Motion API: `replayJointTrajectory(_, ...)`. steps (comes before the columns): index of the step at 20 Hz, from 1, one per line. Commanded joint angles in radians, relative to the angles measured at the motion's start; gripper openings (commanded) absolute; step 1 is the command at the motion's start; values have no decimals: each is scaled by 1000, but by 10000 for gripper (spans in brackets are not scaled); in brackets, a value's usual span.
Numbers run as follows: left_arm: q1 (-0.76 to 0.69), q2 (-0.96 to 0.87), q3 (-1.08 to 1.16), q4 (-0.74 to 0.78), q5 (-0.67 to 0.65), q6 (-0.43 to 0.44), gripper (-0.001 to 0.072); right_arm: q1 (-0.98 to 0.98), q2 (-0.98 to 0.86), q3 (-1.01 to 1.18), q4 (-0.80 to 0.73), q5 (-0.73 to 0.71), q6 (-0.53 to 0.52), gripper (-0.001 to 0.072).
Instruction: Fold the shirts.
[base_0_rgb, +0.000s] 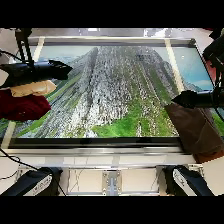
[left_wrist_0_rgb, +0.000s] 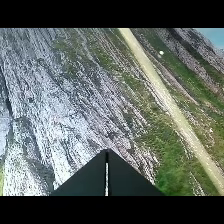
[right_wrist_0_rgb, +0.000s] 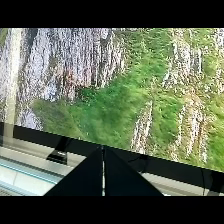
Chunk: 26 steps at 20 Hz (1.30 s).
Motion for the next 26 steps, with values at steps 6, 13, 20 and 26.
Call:
replayJointTrajectory(6,1,0,0,0,0,0,18,1,-1,1,0,0,-2,9)
replayJointTrajectory(13,1,-29,0,0,19,0,18,1,-1,1,0,-15,-47,9)
replayJointTrajectory(20,11,-56,0,151,82,-1,124,1,-1,1,0,-98,-80,9)
replayJointTrajectory(26,304,-119,0,987,-40,-523,388,1,-1,1,-7,-109,-81,9)
